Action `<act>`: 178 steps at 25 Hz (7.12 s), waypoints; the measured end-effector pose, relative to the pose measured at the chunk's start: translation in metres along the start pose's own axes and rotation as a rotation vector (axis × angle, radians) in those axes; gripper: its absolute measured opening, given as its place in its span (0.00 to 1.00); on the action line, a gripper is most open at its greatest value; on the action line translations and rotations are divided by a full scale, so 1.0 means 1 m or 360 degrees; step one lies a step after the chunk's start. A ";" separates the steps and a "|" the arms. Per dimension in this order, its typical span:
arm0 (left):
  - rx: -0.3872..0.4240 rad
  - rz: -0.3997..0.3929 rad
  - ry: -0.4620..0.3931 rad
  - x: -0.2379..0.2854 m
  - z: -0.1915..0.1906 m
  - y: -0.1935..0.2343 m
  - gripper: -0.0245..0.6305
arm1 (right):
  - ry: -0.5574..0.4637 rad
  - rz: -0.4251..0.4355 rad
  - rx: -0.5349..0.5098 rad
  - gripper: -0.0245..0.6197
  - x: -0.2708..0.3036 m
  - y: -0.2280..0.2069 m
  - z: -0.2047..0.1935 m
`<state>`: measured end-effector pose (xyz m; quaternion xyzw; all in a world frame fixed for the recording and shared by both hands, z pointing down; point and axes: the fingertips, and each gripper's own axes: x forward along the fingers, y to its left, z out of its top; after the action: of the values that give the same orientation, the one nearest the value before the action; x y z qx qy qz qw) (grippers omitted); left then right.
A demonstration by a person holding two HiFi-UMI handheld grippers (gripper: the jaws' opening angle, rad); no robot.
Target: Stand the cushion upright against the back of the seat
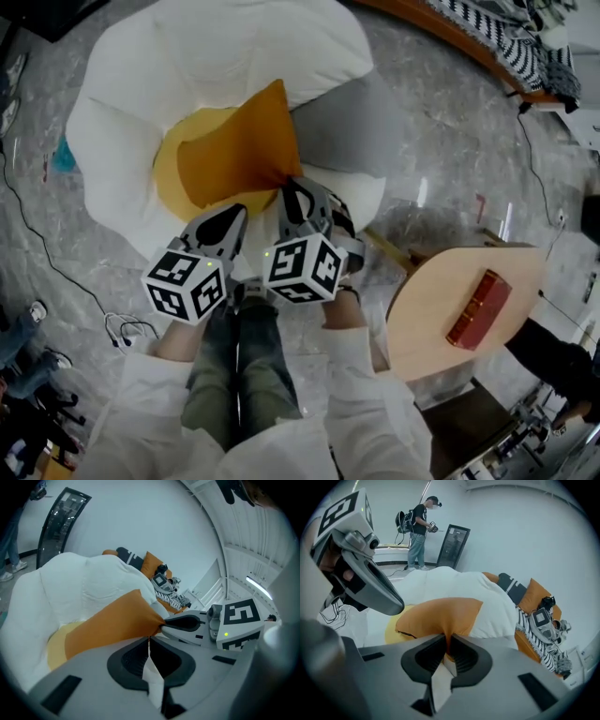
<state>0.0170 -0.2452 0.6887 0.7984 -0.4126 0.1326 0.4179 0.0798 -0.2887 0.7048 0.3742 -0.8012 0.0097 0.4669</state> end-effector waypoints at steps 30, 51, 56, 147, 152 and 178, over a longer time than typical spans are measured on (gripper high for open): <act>0.0058 -0.0164 -0.0127 0.003 0.070 -0.078 0.05 | 0.0046 -0.0281 -0.0543 0.11 -0.068 -0.120 0.017; 0.0026 -0.0240 -0.0014 0.044 0.049 -0.121 0.05 | 0.0013 -0.0372 -0.0381 0.14 -0.075 -0.148 -0.020; 0.0035 -0.0251 0.0001 0.043 0.051 -0.121 0.05 | 0.0016 -0.0384 -0.0352 0.17 -0.078 -0.144 -0.021; 0.0615 -0.0347 -0.0441 -0.300 0.210 -0.291 0.05 | -0.0918 -0.0163 0.0879 0.05 -0.441 -0.037 0.243; 0.0621 -0.0335 -0.0437 -0.298 0.207 -0.294 0.05 | -0.0930 -0.0150 0.0878 0.05 -0.444 -0.036 0.242; 0.0657 -0.0351 -0.0345 -0.285 0.193 -0.304 0.05 | -0.0899 -0.0193 0.0880 0.05 -0.447 -0.040 0.233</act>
<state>0.0472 -0.1450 0.2418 0.9166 -0.3295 0.0813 0.2115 0.0579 -0.1388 0.2224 0.5204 -0.8416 0.0941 0.1097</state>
